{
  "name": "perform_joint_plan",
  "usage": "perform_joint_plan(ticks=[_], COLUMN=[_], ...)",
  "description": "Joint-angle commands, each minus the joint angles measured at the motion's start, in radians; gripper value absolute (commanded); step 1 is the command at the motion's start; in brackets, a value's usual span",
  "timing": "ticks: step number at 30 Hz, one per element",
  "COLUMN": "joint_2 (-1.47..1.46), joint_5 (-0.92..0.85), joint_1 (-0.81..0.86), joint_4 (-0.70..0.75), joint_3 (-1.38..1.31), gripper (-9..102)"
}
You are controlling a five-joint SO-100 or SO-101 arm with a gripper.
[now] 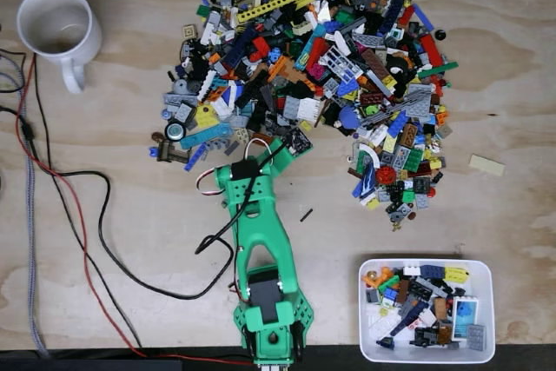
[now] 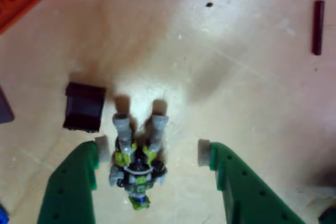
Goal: Find the closest Lego and put it in the bin.
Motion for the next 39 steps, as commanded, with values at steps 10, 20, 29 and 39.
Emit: perform_joint_plan(ticks=[10,20,29,39], joint_2=[0.066,-0.003,0.011,0.0], joint_5=[0.067,0.08,0.049,-0.057], joint_1=[-0.109,-0.144,-0.117,-0.025], joint_4=[-0.13,-0.213,-0.207,-0.071], joint_3=[0.129,0.143,0.132,-0.02], gripper=[22,12,4,0])
